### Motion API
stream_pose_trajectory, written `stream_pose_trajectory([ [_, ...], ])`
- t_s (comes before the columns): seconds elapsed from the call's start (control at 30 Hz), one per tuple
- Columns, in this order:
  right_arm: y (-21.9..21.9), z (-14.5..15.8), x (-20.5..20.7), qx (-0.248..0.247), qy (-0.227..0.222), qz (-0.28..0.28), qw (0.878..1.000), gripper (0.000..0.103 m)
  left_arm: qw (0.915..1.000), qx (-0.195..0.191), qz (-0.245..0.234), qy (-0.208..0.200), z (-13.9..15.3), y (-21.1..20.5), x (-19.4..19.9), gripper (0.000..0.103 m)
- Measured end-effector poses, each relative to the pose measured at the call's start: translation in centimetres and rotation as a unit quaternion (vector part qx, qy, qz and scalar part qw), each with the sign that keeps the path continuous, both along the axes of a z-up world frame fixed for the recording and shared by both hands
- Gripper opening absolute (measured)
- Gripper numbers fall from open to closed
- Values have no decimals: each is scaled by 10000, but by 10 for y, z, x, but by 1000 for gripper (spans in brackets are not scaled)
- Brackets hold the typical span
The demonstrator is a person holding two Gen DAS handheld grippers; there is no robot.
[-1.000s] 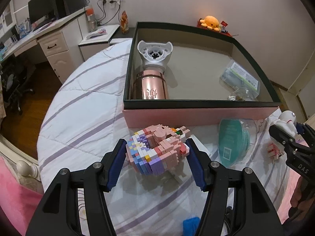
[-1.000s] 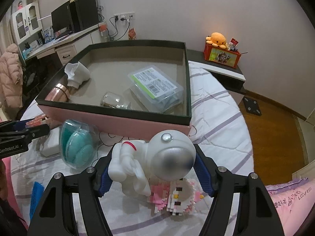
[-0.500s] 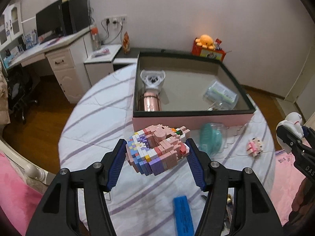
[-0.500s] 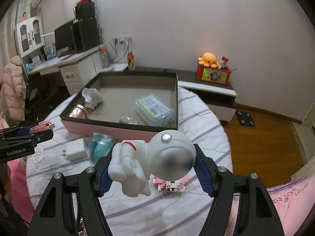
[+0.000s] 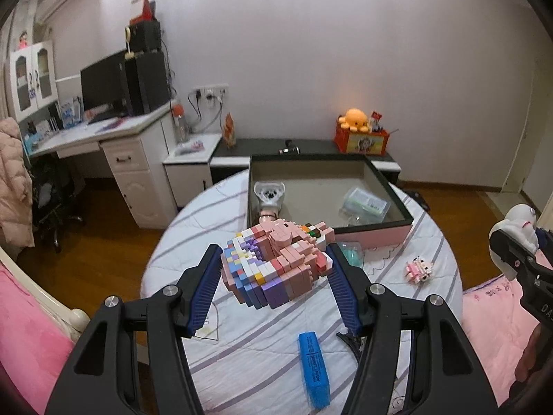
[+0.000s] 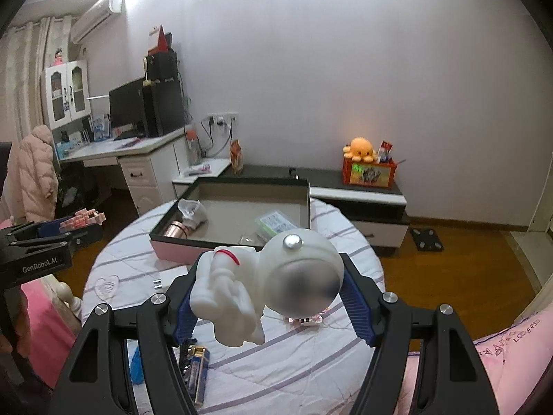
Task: Organize rigid objects
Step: 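Lift the block figure and the astronaut toward the pink box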
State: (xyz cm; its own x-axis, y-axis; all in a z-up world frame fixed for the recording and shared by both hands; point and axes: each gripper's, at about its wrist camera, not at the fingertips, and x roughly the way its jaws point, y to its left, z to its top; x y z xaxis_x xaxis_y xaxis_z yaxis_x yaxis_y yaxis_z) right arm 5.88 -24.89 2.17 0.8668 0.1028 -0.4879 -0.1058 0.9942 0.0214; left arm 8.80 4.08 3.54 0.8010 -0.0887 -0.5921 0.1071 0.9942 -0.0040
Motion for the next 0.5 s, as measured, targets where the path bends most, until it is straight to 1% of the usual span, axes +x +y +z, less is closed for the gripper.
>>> stream_pose_trajectory([
  [0.23, 2, 8, -24, 77, -264, 102, 9996, 72, 9993, 16, -9, -385, 18, -1, -30, 62],
  [0.5, 3, 9, -34, 81, -350, 205, 9991, 72, 9988, 52, -69, -473, 21, -3, -45, 62],
])
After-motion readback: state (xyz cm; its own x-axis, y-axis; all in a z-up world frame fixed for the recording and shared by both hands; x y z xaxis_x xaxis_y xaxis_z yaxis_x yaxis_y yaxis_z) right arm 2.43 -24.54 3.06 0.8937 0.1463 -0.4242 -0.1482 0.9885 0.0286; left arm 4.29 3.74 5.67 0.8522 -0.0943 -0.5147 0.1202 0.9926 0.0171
